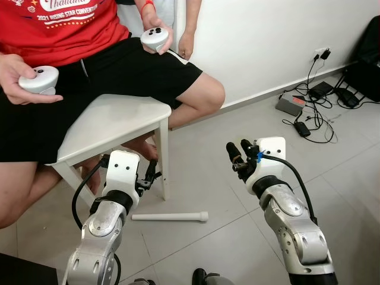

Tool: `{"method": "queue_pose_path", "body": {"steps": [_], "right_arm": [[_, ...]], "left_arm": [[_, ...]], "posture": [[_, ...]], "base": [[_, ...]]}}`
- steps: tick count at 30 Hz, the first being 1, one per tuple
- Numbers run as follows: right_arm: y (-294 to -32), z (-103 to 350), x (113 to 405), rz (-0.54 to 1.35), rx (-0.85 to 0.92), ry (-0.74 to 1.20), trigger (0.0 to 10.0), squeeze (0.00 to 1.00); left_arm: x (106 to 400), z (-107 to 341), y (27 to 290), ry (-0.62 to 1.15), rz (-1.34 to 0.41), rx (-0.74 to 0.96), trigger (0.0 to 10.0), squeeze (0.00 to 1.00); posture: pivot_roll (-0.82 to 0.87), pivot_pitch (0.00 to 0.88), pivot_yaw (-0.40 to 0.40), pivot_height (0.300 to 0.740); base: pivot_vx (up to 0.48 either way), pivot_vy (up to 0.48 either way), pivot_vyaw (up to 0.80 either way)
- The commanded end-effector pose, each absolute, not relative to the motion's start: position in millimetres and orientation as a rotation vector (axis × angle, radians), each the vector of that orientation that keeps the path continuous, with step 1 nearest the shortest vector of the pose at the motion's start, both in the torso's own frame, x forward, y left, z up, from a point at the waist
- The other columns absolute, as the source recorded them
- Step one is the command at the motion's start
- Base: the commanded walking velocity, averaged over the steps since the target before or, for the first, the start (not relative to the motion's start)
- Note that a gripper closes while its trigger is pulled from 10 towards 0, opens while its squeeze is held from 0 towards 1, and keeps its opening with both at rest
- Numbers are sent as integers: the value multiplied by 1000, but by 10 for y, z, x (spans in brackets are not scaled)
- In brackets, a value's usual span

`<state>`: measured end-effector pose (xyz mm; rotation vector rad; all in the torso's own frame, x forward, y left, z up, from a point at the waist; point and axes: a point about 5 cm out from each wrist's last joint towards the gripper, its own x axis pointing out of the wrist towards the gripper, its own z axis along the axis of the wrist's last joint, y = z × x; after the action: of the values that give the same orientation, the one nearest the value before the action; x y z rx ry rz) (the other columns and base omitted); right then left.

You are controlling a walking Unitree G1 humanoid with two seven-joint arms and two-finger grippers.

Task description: Building children table

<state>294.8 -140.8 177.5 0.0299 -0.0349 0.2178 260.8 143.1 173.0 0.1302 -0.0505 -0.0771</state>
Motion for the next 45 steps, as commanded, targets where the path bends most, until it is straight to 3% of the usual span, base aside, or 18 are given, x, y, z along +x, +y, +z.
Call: {"method": "queue_pose_path", "body": {"steps": [1,34,38,45], "right_arm": [[-1383,1721,2919,232,37,-22,10000,0],[-1329,1612,2896,363,5,15,10000,0],[-1684,1461,2954,266,-59,58,10000,0],[-2127,1462,3019,106,-71,65,10000,0]], "left_arm": [[2575,1689,1429,-37,-78,132,10000,0],[2638,1597,1566,-8,-124,182,10000,0],[2692,1476,1696,32,-203,255,10000,0],[2799,1510,1970,26,-121,309,10000,0]], "posture": [[20,219,-90,715],[15,238,-90,615],[18,242,-85,595],[17,244,-78,570]], "base": [[0,0,0],[0,0,0],[0,0,0],[0,0,0]]}}
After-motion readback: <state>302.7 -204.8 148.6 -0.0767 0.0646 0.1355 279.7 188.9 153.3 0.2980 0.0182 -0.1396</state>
